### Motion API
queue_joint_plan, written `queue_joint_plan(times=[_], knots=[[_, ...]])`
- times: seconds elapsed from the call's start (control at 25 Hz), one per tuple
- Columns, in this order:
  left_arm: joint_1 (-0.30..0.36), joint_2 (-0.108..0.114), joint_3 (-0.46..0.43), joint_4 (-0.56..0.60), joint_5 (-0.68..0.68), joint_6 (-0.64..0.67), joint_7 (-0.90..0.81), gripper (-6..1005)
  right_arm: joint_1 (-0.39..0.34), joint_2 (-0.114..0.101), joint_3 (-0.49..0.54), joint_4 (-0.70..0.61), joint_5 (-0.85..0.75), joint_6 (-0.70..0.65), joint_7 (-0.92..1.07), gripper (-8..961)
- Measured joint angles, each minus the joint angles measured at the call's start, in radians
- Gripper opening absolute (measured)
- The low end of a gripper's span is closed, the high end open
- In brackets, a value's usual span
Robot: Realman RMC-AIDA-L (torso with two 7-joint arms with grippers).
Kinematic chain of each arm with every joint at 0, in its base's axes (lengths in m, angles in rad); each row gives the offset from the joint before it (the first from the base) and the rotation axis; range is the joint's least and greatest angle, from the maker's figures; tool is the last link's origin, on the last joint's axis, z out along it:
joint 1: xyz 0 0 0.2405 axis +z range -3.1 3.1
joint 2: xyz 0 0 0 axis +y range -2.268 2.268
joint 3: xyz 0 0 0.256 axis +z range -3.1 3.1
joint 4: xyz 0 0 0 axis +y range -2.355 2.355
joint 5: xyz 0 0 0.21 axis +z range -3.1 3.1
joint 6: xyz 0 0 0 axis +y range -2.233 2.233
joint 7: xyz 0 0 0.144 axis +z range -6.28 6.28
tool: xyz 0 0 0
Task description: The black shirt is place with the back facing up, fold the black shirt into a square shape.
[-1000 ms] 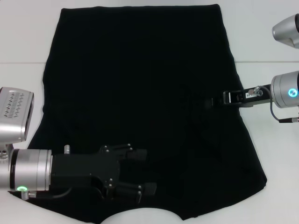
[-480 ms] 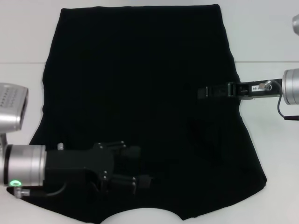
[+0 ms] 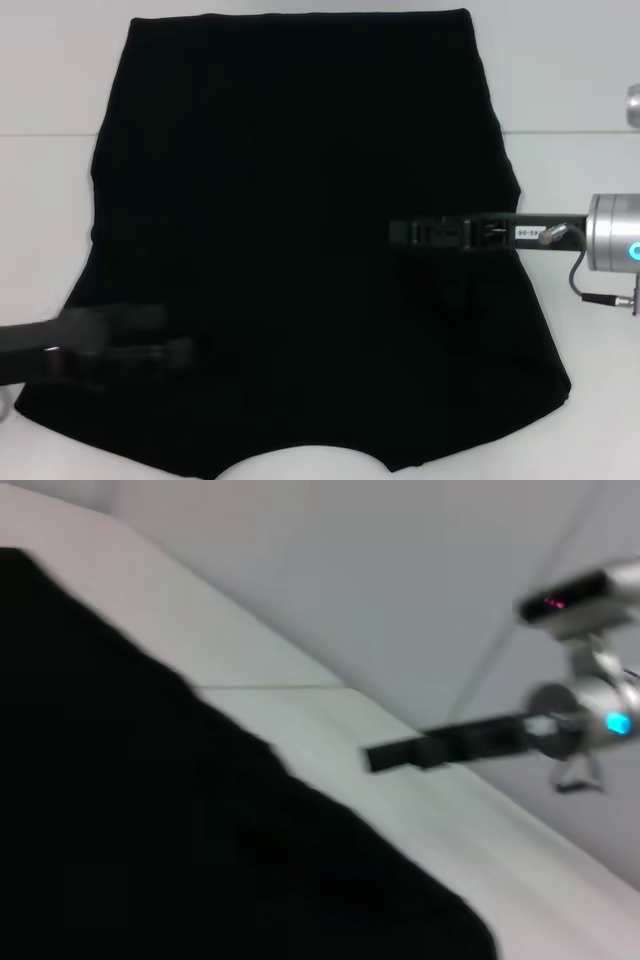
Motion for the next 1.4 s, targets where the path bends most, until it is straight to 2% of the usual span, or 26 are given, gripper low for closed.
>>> queue_joint_plan(times=[0.16, 0.44, 0.6, 0.8, 1.2, 1.4], knots=[[0.026, 0.017, -0.121, 0.05, 0.113, 0.003, -0.012, 931, 0.005, 0.013, -0.005, 0.01, 0.001, 0.007, -0.019, 754], [0.033, 0.031, -0.243, 0.071, 0.231, -0.039, -0.091, 930, 0.004, 0.017, 0.0, 0.011, 0.007, 0.029, -0.016, 815], [0.034, 0.032, -0.251, 0.083, 0.268, -0.1, -0.215, 929, 0.001, 0.013, 0.003, 0.011, 0.008, 0.033, -0.01, 835], [0.033, 0.033, -0.25, 0.113, 0.326, -0.115, -0.281, 929, 0.0, 0.007, 0.007, 0.011, 0.009, 0.039, -0.007, 839], [0.027, 0.029, -0.232, 0.121, 0.396, -0.185, -0.285, 928, 0.004, 0.006, 0.02, 0.011, 0.01, 0.043, -0.006, 836], [0.026, 0.025, -0.19, 0.119, 0.397, -0.191, -0.284, 927, 0.002, 0.007, 0.022, 0.011, 0.01, 0.043, -0.005, 835]])
